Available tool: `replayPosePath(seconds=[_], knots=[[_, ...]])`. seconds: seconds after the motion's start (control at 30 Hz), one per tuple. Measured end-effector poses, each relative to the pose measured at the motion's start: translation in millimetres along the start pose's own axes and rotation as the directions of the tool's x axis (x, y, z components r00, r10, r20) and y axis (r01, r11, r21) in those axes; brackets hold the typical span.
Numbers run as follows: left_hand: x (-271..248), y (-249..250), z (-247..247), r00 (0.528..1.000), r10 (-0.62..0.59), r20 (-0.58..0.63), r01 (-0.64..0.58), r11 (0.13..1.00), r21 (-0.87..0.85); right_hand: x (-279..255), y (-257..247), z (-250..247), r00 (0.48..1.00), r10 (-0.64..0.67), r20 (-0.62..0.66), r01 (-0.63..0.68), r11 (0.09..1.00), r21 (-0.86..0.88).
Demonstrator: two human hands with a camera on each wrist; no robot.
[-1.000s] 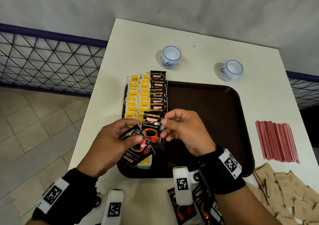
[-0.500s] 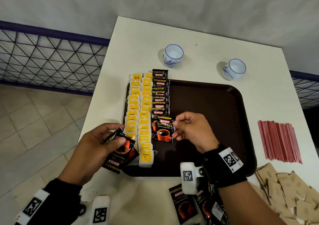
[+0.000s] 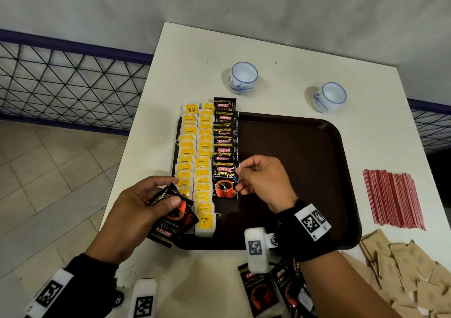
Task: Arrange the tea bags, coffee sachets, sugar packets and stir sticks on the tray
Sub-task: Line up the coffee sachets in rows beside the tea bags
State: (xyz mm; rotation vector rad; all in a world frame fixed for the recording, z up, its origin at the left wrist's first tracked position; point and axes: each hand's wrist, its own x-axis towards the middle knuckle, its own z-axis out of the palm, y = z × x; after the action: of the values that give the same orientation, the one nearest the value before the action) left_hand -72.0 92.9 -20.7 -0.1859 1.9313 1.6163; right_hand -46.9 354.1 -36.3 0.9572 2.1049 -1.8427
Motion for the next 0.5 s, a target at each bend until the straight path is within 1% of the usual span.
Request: replayPosePath(seconds=[0.2,0.5], knots=[[-0.1,-0.6,1.3,1.0,0.0,0.007,0.001,1.0,-0.018,3.2,1.4,3.0,1.0,-0.012,-0.028,0.011,0.999,-0.037],[0.5,-2.4,1.5,1.0,-0.007,0.02,0.008,0.999,-0.034,-0.7,0.4,2.8,1.0,0.005,-0.03,-0.005,1.0,-0.006]])
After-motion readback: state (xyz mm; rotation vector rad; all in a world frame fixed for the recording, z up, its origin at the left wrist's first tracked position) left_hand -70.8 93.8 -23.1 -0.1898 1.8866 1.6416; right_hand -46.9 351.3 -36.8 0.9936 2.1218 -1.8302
